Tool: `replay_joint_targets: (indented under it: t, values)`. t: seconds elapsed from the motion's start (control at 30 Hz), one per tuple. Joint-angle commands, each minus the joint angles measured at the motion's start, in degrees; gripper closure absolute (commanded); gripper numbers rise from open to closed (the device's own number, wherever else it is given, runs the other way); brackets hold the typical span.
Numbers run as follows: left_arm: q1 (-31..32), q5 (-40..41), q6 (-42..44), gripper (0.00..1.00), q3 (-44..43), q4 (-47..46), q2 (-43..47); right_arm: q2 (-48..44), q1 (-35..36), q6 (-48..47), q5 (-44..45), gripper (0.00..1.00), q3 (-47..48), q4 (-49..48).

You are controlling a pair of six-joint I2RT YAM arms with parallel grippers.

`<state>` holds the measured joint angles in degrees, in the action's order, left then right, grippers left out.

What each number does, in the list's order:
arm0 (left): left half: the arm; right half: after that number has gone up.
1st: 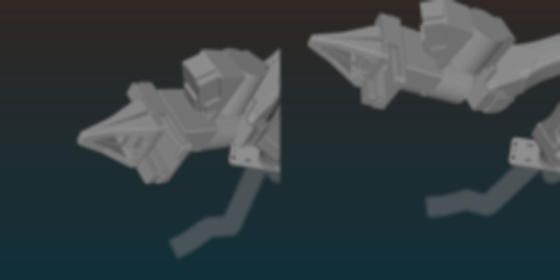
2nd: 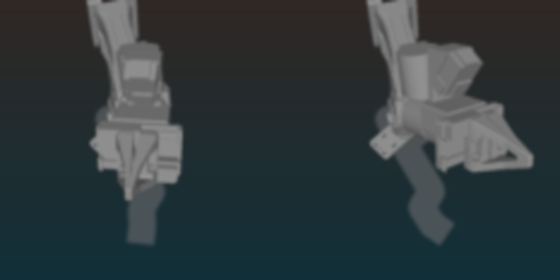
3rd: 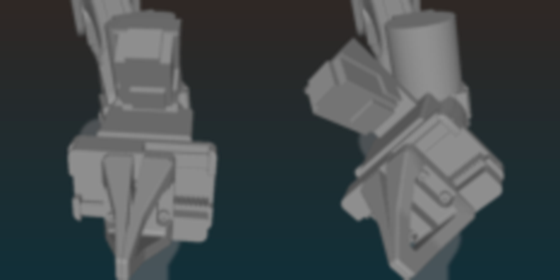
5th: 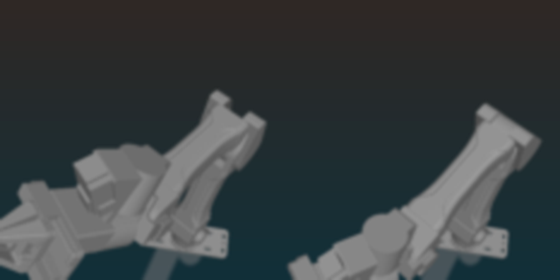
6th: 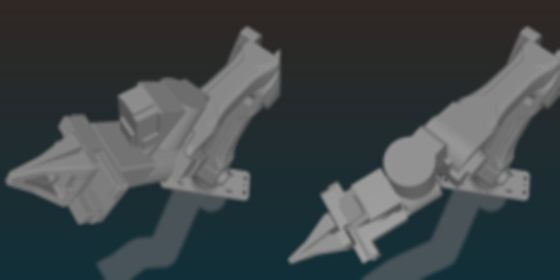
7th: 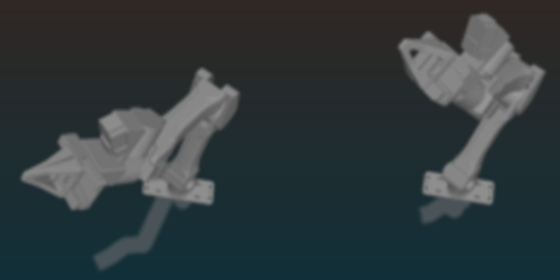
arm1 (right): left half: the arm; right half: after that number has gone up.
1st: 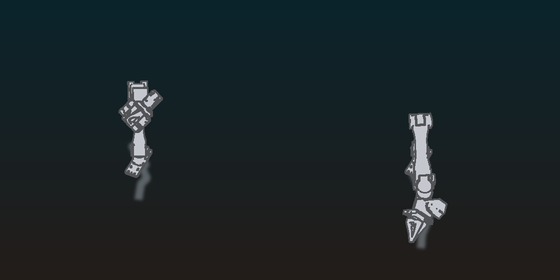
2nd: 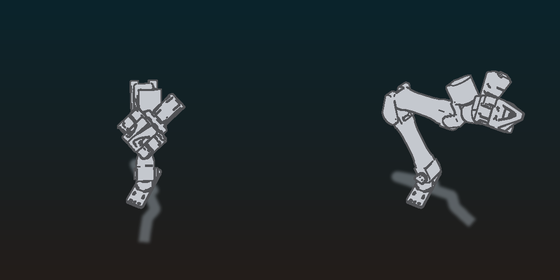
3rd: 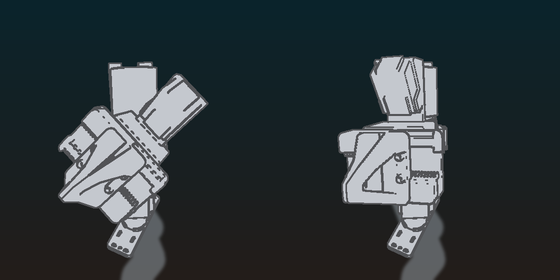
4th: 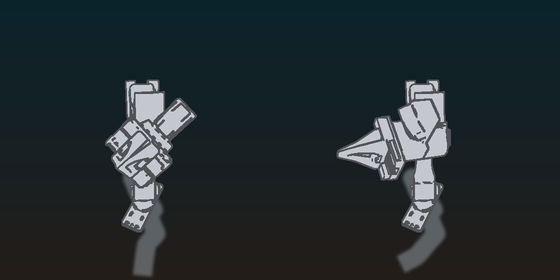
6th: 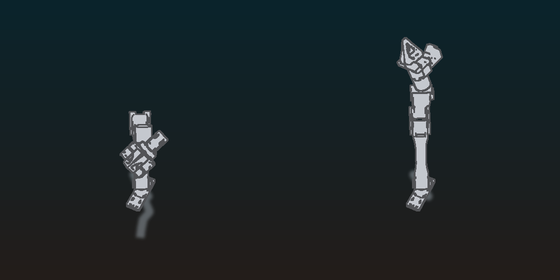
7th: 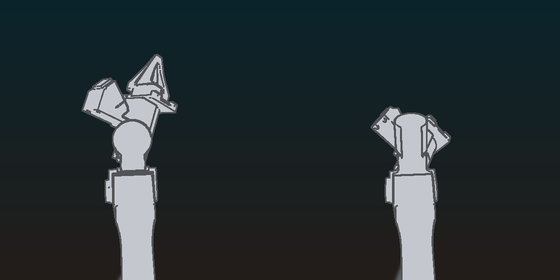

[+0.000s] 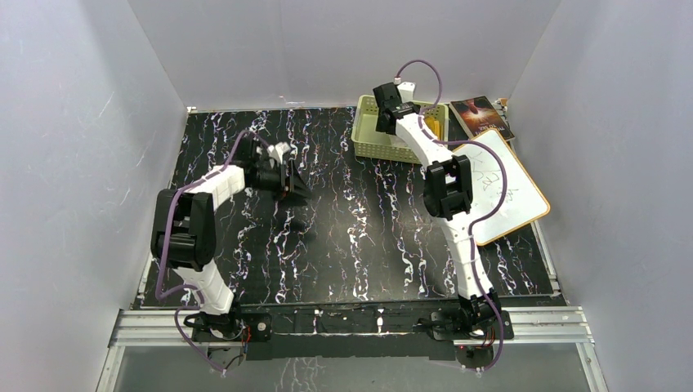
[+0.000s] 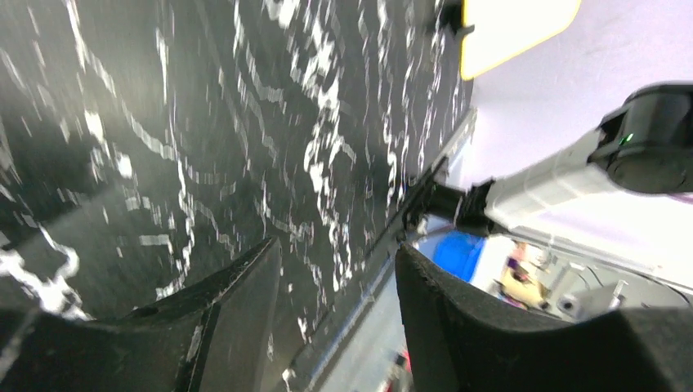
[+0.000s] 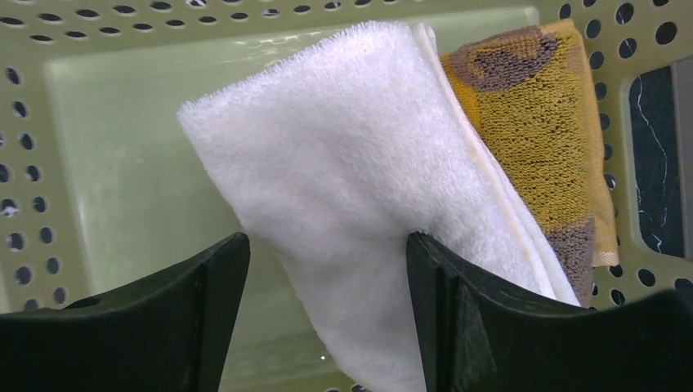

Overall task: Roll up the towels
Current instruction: Place the towel in the bin.

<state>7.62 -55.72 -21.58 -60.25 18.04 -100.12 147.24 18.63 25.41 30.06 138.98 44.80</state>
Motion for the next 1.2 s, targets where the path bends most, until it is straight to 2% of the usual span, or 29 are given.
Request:
replay_joint_targets:
  t: [0.0,0.2,0.33,0.4,0.47,0.57,0.63,0.73,1.17]
  values:
    - [0.5,3.8,-2.7,0.48,-12.9,-1.6,-1.0,-10.4,-0.6,-0.6,-1.9,0.32,1.0,-4.7]
    - [5.2,9.4,-8.5,0.56,-32.1,-5.6,-10.8,-19.5,-2.7,-3.6,-6.5,0.3,-5.4,-10.1]
    - [10.0,13.9,-10.9,0.58,-48.0,-6.1,-23.3,-26.0,-7.1,-5.5,-15.4,0.33,-15.3,-15.6]
    - [12.2,15.6,-12.0,0.58,-57.7,-5.0,-30.9,-29.0,-10.4,-5.4,-22.6,0.45,-22.6,-20.1]
    - [14.1,18.4,-12.0,0.59,-69.9,-2.3,-39.2,-30.5,-12.7,-5.5,-26.0,0.6,-28.3,-23.8]
    - [16.0,20.6,-15.0,0.61,-87.2,-3.0,-50.4,-27.9,-14.1,-7.5,-30.1,0.61,-27.5,-23.7]
    - [16.5,21.2,-18.7,0.62,-88.3,-10.6,-53.0,-23.2,-14.2,-9.3,-33.5,0.61,-23.1,-21.2]
    - [17.3,23.8,-20.0,0.62,-83.1,-18.4,-52.8,-17.6,-14.2,-10.8,-38.4,0.61,-17.0,-17.9]
    - [18.8,26.3,-19.2,0.62,-82.3,-19.2,-58.1,-10.4,-14.1,-11.7,-46.7,0.61,-11.3,-16.2]
